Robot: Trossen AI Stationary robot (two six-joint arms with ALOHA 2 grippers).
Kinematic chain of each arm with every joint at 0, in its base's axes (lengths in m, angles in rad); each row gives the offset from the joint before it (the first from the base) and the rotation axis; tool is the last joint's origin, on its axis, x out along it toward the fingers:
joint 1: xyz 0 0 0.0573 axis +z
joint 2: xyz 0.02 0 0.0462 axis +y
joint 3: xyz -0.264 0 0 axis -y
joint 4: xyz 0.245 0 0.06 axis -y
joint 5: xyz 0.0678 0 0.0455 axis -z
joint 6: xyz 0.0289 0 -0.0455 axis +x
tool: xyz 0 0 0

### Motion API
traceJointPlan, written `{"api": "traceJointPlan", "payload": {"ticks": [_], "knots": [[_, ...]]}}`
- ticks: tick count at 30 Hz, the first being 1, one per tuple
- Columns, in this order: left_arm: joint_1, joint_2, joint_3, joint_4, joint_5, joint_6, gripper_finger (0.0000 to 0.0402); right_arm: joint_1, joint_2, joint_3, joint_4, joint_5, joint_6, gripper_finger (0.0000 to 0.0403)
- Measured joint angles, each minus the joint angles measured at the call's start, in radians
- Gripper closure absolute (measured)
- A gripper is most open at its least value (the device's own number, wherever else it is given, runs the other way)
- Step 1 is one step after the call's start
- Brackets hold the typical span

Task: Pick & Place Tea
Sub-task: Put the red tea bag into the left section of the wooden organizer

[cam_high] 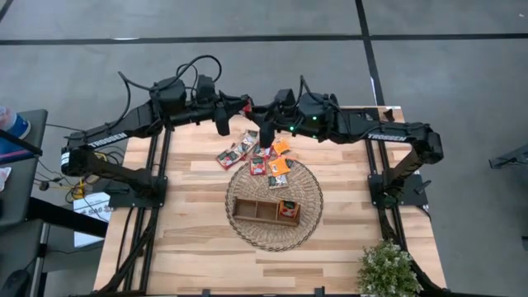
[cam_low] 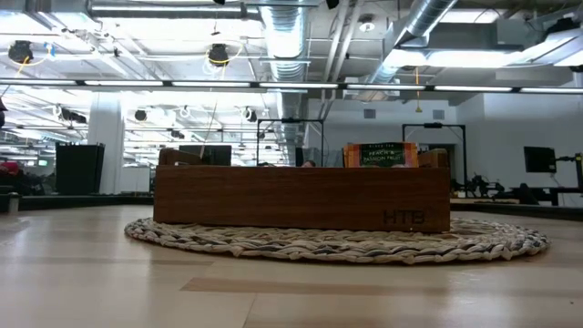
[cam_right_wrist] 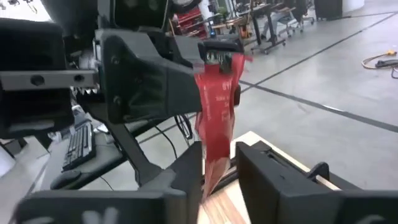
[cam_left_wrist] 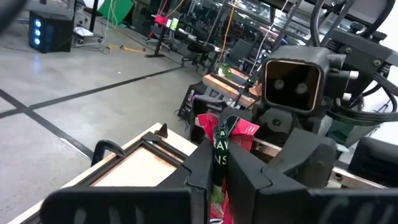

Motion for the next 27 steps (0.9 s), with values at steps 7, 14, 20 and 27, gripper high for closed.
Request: {"api": "traceJointPlan", "payload": {"ticks": [7, 14, 20, 27], "knots": [[0.000, 0.000, 0.000, 0.003, 0.000, 0.015, 0.0377, 0.000, 0.002, 0.000, 0.010, -0.031, -0.025, 0.0394], [0.000, 0.000, 0.000, -0.006, 0.008, 0.070, 0.0377, 0.000, 0.002, -0.001, 0.009, -0.029, -0.026, 0.0400], [-0.002, -0.017, 0.000, -0.037, -0.002, 0.144, 0.0377, 0.017, -0.013, -0.001, -0.038, -0.029, -0.026, 0.0402], [-0.002, -0.054, -0.002, -0.100, -0.008, 0.263, 0.0377, 0.058, -0.042, 0.001, -0.092, -0.018, -0.027, 0.0402]]}}
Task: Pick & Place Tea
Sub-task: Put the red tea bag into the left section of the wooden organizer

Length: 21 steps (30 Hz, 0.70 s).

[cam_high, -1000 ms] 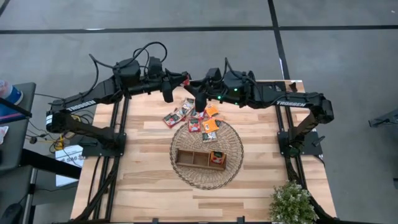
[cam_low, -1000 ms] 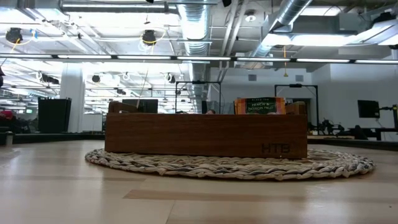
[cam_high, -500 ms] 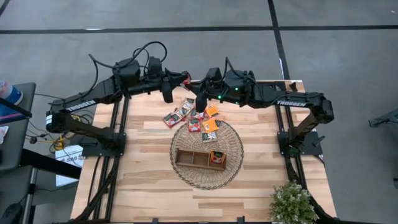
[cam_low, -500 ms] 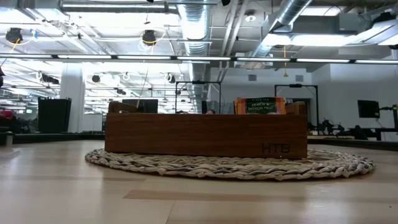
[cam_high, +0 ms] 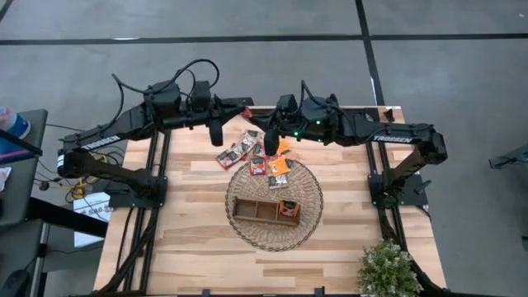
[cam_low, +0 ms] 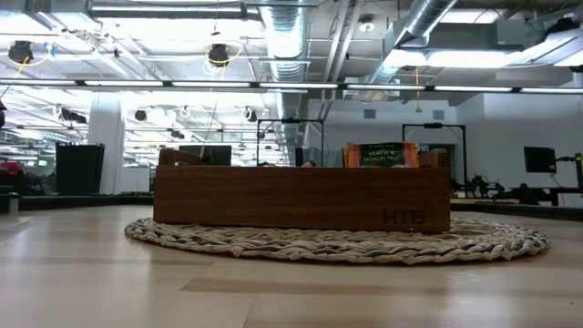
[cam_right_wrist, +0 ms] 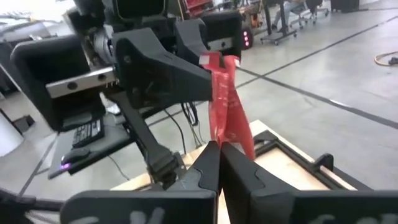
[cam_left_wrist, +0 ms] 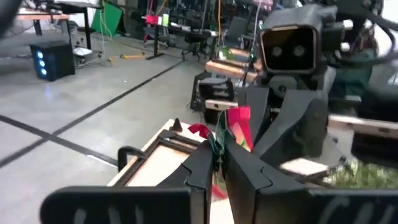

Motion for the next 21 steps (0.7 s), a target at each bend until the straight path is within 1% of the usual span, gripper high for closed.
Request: {"api": "traceJointPlan", "payload": {"ticks": [4, 10, 13, 14, 15, 16, 19, 21], "knots": [[0.000, -0.012, 0.000, -0.012, -0.011, 0.043, 0.0377, 0.014, -0.018, -0.001, -0.020, 0.004, -0.007, 0.0402], [0.006, -0.056, 0.002, -0.007, -0.126, 0.121, 0.0377, 0.038, -0.053, -0.002, -0.086, -0.018, -0.010, 0.0402], [0.003, -0.074, 0.002, -0.009, -0.130, 0.154, 0.0377, 0.049, -0.070, -0.003, -0.114, -0.013, -0.024, 0.0402], [0.003, -0.081, 0.002, -0.005, -0.117, 0.160, 0.0377, 0.051, -0.073, -0.003, -0.108, -0.010, -0.035, 0.0402], [0.004, -0.093, 0.002, -0.009, -0.081, 0.152, 0.0377, 0.054, -0.075, -0.001, -0.101, -0.014, -0.043, 0.0402], [0.006, -0.101, 0.002, -0.011, -0.029, 0.128, 0.0377, 0.056, -0.079, -0.001, -0.103, -0.024, -0.049, 0.0402], [0.017, -0.116, 0.003, -0.007, 0.176, 0.017, 0.0377, 0.058, -0.084, -0.001, -0.105, -0.063, -0.052, 0.0402], [0.023, -0.114, 0.003, -0.020, 0.247, -0.032, 0.0377, 0.057, -0.085, -0.001, -0.104, -0.102, -0.051, 0.0402]]}}
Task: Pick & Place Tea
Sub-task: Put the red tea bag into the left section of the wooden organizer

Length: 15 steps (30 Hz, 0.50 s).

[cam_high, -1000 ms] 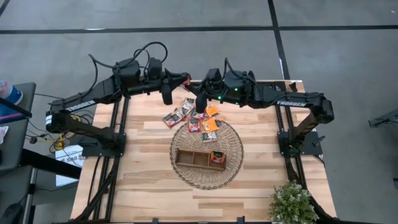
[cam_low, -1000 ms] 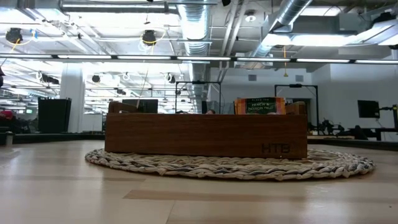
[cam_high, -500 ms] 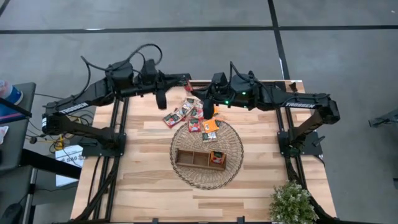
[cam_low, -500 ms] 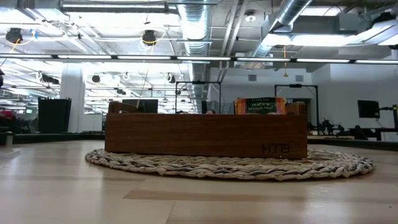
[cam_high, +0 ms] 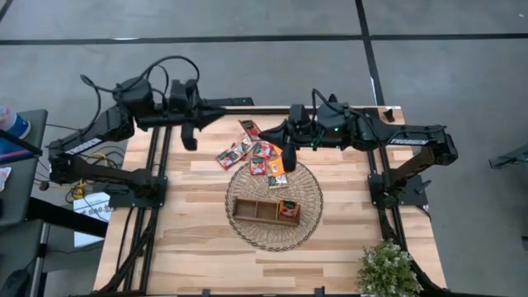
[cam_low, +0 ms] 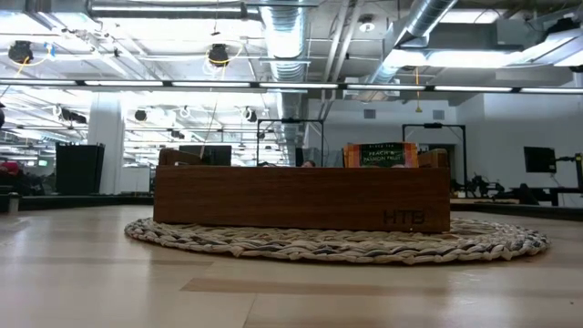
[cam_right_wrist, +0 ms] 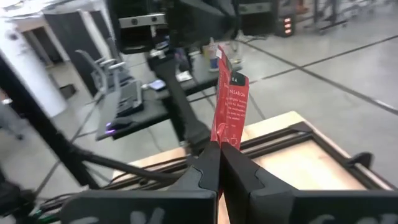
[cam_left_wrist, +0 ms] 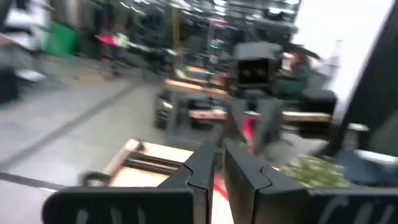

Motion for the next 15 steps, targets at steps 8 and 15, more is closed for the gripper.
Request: {"api": "traceJointPlan", "payload": {"ticks": [8, 15], "knots": [[0.000, 0.018, 0.000, -0.051, 0.069, -0.017, 0.0367, 0.001, 0.000, 0.000, 0.002, -0.093, 0.001, 0.0402], [-0.007, 0.045, -0.001, -0.040, 0.157, -0.127, 0.0274, 0.005, 0.000, 0.000, 0.003, -0.116, 0.018, 0.0403]]}}
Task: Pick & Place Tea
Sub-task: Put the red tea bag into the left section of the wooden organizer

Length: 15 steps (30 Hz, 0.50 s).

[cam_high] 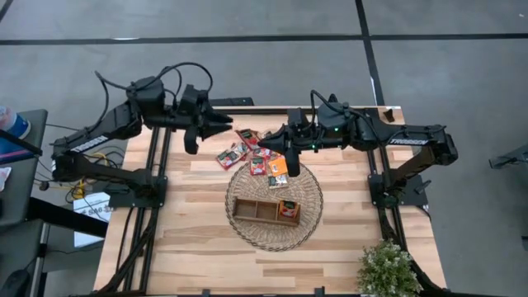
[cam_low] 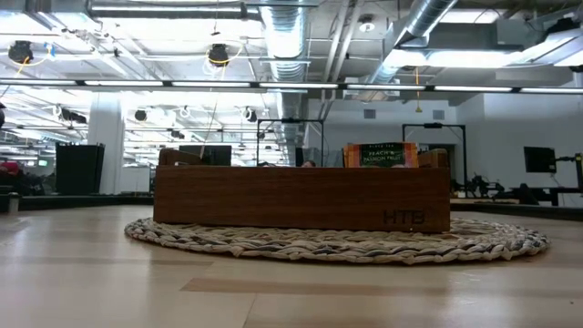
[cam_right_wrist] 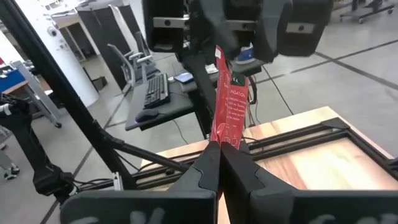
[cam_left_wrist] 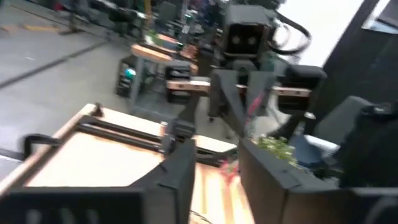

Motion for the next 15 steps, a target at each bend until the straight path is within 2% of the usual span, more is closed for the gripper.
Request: {"api": "traceJointPlan", "payload": {"ticks": [4, 7, 10, 15], "knots": [[-0.028, 0.025, 0.000, 0.004, 0.026, -0.003, 0.0210, 0.000, 0.000, 0.000, 0.000, 0.000, 0.000, 0.0403], [-0.046, 0.042, 0.000, 0.014, 0.058, 0.021, 0.0181, 0.000, 0.000, 0.000, 0.001, 0.000, 0.000, 0.0403], [-0.056, 0.051, 0.000, 0.024, 0.084, 0.047, 0.0171, 0.000, 0.000, 0.000, 0.004, -0.001, 0.000, 0.0403], [-0.065, 0.063, 0.000, 0.051, 0.106, 0.060, 0.0174, 0.000, 0.000, 0.000, 0.007, -0.002, 0.000, 0.0403]]}}
